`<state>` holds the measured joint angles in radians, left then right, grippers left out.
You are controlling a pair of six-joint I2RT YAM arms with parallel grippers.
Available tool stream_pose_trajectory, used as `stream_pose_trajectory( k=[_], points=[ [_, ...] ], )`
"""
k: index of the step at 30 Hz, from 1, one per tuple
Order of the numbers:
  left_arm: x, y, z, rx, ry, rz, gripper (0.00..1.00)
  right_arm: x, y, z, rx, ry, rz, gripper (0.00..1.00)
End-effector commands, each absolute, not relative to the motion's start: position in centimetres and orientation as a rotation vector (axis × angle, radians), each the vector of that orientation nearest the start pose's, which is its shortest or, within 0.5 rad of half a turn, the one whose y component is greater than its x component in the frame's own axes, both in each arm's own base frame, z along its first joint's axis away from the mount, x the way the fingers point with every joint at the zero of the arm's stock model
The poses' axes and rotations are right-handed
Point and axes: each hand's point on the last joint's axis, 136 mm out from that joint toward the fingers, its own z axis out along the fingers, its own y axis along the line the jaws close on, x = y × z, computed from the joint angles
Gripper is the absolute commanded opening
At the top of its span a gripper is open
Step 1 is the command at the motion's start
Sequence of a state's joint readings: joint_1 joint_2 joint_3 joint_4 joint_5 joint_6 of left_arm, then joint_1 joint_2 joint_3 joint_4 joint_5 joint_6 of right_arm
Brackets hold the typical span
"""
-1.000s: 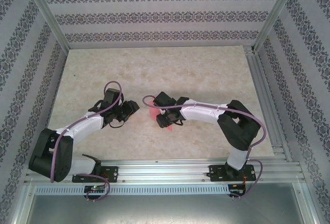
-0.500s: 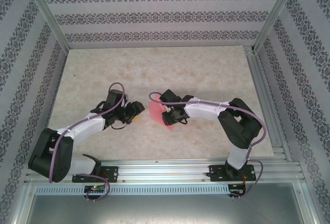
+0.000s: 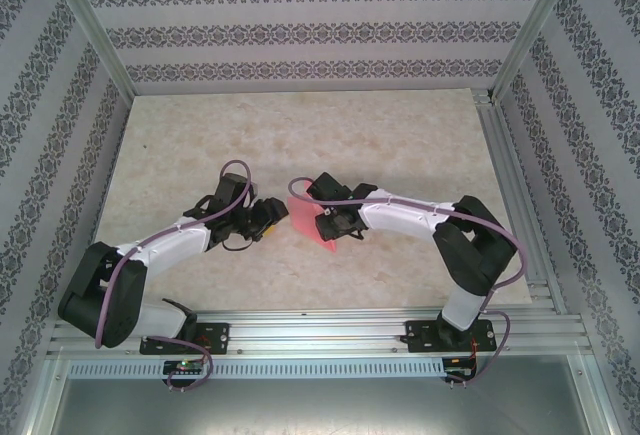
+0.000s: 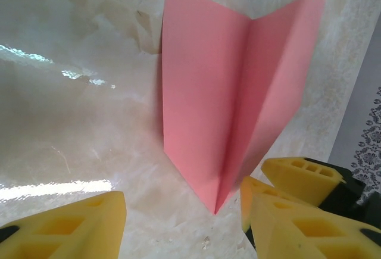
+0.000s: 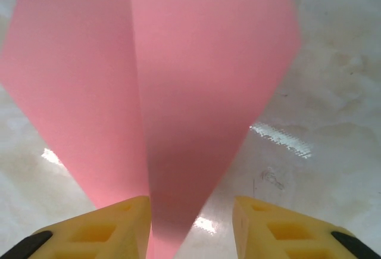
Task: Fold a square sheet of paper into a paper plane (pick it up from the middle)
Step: Turn over the paper at the center of the table.
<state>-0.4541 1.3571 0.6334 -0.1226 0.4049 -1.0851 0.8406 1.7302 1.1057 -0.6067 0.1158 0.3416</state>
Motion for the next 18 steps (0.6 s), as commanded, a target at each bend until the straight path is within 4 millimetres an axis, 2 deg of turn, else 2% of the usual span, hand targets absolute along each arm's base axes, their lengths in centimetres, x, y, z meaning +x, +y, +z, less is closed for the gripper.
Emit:
stream_pose_trajectory(
  k=[1,6,10,13,16,18],
  points=[
    [28.0,-21.1,8.6,-0.612,2.606,-1.066,0.58,27.5,27.0,8.3,-0.650,2.617,0.068,0.41],
    [28.0,-20.1,8.6,-0.654,2.585,-1.007,0.57,26.8,28.6,8.4,-0.719,2.594,0.020,0.38],
    [27.7,-18.7,8.9,-0.696,2.555,-0.935,0.57,26.2,30.6,7.6,-0.782,2.611,0.086,0.35],
    [27.5,-18.2,9.1,-0.712,2.533,-0.928,0.57,26.4,30.8,6.6,-0.801,2.627,0.063,0.32],
    [27.2,-18.1,8.9,-0.718,2.536,-0.925,0.57,26.4,31.3,5.7,-0.817,2.649,0.074,0.33],
    [27.2,-18.1,8.8,-0.716,2.542,-0.928,0.57,26.7,31.0,5.1,-0.815,2.660,0.020,0.34]
  ],
)
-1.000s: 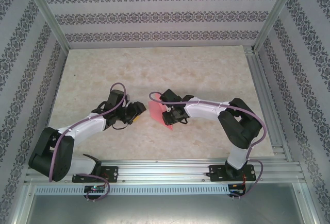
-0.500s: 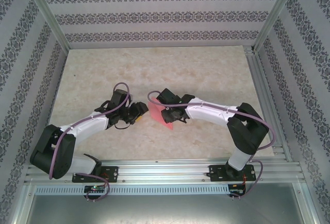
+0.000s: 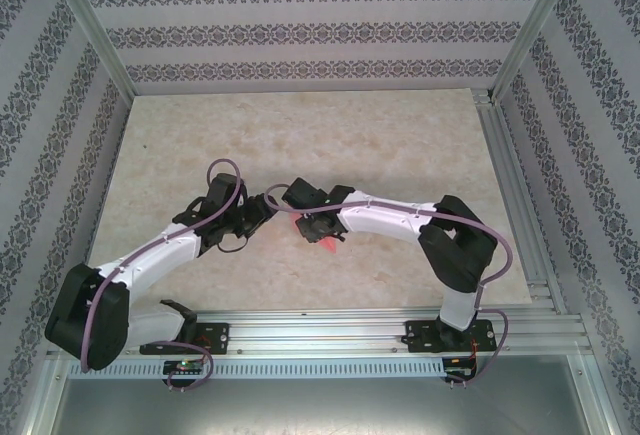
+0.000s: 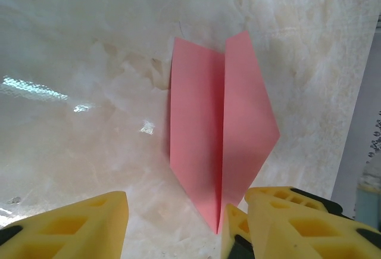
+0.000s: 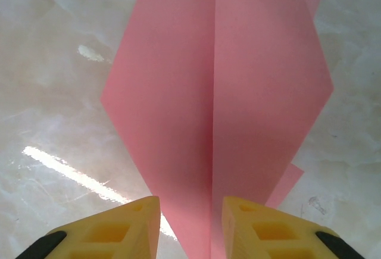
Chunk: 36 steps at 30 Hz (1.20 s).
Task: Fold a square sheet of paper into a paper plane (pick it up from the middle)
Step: Turn over the paper at the center of the table.
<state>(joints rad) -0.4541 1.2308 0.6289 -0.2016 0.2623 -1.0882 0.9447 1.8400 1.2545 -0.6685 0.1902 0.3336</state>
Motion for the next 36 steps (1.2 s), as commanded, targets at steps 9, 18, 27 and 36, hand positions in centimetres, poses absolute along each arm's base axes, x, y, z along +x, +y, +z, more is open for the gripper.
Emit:
stream_pose_trajectory(
  k=[9,18,27,36],
  points=[
    [27.3,-18.4,9.1,-0.702,2.541,-0.941,0.57,27.3,29.1,4.0,-0.801,2.668,-0.154,0.35],
    [27.4,-18.7,9.3,-0.693,2.541,-0.963,0.57,27.4,28.4,3.6,-0.797,2.666,-0.206,0.33],
    [27.4,-18.8,9.2,-0.693,2.545,-0.967,0.57,27.5,28.6,3.7,-0.787,2.667,-0.187,0.27],
    [27.4,-18.8,9.1,-0.695,2.550,-0.969,0.57,27.9,28.2,3.5,-0.766,2.666,-0.221,0.20]
  ],
)
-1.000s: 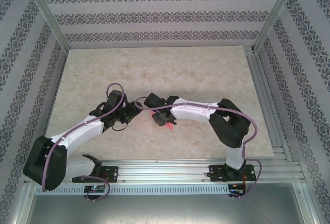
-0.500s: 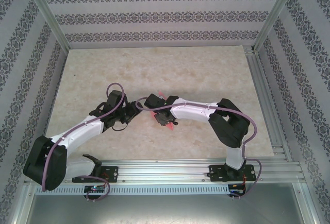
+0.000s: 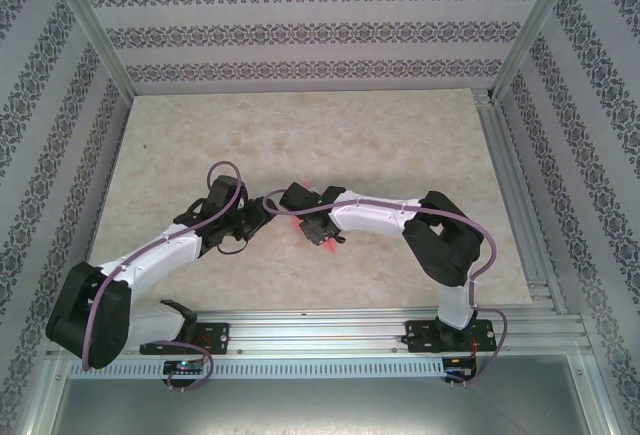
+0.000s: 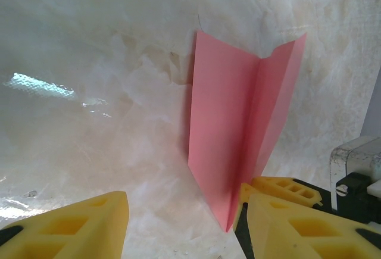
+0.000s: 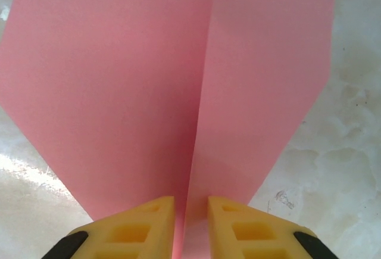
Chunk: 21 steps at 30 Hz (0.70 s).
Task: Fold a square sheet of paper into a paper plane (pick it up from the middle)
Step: Turn over the paper at the center of the table.
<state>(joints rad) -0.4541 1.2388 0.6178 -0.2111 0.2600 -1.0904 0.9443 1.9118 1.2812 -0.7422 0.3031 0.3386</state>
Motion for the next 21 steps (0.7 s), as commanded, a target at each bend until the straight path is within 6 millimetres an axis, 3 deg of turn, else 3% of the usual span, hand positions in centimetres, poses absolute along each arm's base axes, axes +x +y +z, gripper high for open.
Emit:
stream_pose_trajectory(
  k=[1,13,17,21],
  points=[
    [27.4,-18.9,9.2,-0.697,2.549,-0.972,0.57,27.9,28.2,3.6,-0.762,2.664,-0.222,0.18],
    [27.6,-18.9,9.8,-0.693,2.541,-0.973,0.57,28.4,28.2,5.5,-0.679,2.640,-0.116,0.05],
    [27.6,-18.6,10.3,-0.694,2.529,-0.954,0.57,28.4,28.3,6.8,-0.587,2.640,0.068,0.05],
    [27.7,-18.2,11.3,-0.685,2.507,-0.933,0.57,28.2,28.9,8.5,-0.452,2.619,0.394,0.06]
  ],
)
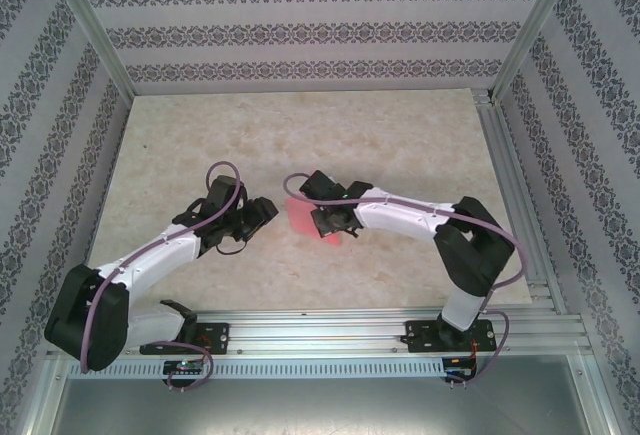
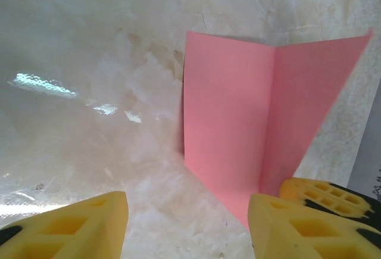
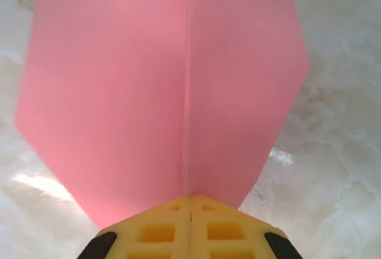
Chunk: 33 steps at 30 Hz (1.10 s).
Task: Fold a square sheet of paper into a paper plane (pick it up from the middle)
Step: Turn over the paper at the center of the table.
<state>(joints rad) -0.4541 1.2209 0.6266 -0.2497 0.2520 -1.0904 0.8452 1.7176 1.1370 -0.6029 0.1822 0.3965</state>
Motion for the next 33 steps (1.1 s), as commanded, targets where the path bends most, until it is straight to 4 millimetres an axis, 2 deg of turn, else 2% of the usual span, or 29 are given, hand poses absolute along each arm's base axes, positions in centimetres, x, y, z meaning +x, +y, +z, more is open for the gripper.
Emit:
stream_pose_trajectory(
  k=[1,3,10,14,18,24,29,33],
  points=[
    [27.8,-18.1,11.5,-0.684,2.503,-0.929,0.57,28.2,29.0,9.0,-0.403,2.607,0.496,0.07],
    [27.9,-18.0,11.9,-0.677,2.496,-0.923,0.57,28.3,29.1,9.7,-0.327,2.579,0.665,0.08],
    [27.8,-18.3,12.4,-0.674,2.481,-0.958,0.58,27.9,29.6,10.6,-0.150,2.492,1.071,0.12],
    [28.0,-18.9,12.8,-0.657,2.467,-1.007,0.58,27.5,30.0,10.1,-0.063,2.442,1.273,0.13],
    [28.2,-19.7,13.0,-0.636,2.453,-1.074,0.58,27.6,29.3,8.7,0.055,2.406,1.406,0.14],
    [28.2,-20.9,12.8,-0.604,2.474,-1.129,0.60,27.3,27.1,5.8,0.172,2.441,1.389,0.15],
    [27.9,-21.8,11.8,-0.581,2.503,-1.127,0.61,27.0,26.2,5.9,0.124,2.487,1.280,0.21],
    [27.9,-23.4,11.1,-0.558,2.509,-1.207,0.64,26.9,25.7,6.5,0.034,2.541,1.133,0.20]
  ],
)
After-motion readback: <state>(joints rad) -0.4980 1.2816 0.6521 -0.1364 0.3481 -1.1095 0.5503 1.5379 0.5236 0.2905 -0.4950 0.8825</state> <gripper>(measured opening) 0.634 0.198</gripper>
